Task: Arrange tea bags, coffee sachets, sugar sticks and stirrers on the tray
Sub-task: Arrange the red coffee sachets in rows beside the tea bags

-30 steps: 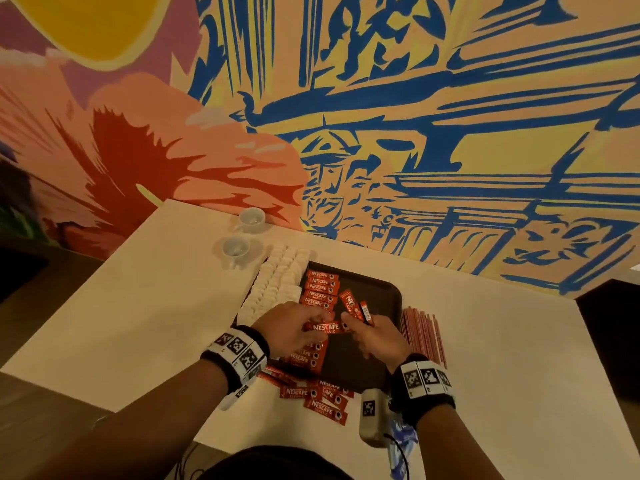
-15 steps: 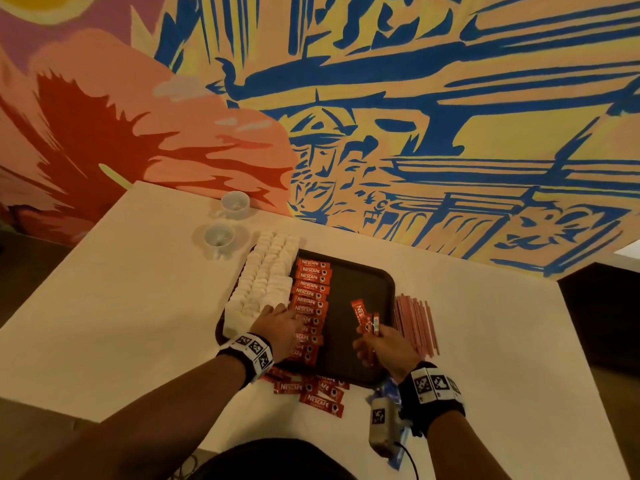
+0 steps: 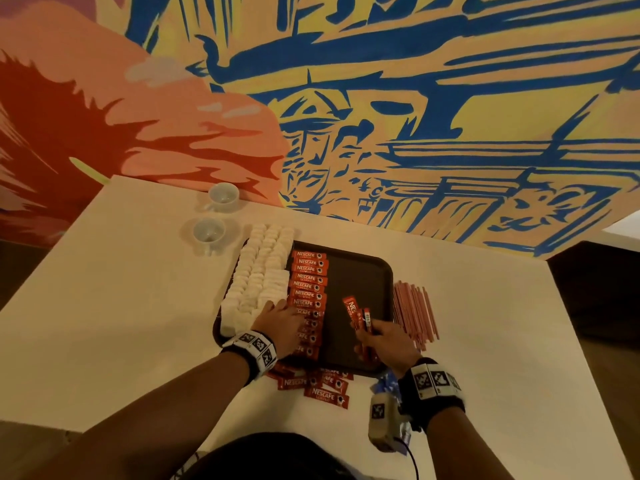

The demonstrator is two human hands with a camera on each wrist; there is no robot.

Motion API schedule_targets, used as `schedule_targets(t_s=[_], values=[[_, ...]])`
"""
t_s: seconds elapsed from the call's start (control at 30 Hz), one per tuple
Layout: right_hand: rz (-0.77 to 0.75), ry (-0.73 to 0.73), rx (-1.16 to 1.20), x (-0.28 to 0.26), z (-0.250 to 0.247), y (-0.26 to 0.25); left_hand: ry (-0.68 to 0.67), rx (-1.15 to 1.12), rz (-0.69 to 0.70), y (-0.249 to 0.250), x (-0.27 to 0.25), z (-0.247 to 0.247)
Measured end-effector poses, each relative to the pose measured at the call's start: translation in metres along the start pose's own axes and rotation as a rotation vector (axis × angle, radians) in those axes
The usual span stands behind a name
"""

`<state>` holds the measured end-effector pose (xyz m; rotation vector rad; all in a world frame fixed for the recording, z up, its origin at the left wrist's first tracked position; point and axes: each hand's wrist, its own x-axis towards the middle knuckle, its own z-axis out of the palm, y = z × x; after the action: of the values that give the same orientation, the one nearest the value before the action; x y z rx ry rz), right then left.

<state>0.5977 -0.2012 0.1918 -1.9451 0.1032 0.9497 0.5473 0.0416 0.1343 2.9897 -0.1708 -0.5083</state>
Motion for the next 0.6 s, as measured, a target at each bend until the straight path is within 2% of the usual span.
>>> schedule_targets(t_s=[0.07, 0.17, 0.23, 0.43, 0.6], values=[[-0.005, -0.001, 0.0, 0.0, 0.003, -0.002, 0.038, -0.229, -0.026, -0.002, 0.0, -0.009], [-0.027, -0.029, -0.027, 0.0, 0.008, -0.005, 0.035, -0.709, -0.092, -0.007, -0.004, -0.026], [-0.054, -0.068, -0.093, 0.0, 0.012, -0.009, 0.025, -0.914, -0.069, -0.01, -0.007, -0.037], [-0.168, -0.148, -0.256, 0.0, 0.023, -0.024, 0.034, -1.108, -0.007, -0.01, -0.01, -0.056], [-0.176, -0.155, -0.138, -0.001, 0.028, -0.033, 0.047, -1.272, -0.065, -0.009, -0.011, -0.062]])
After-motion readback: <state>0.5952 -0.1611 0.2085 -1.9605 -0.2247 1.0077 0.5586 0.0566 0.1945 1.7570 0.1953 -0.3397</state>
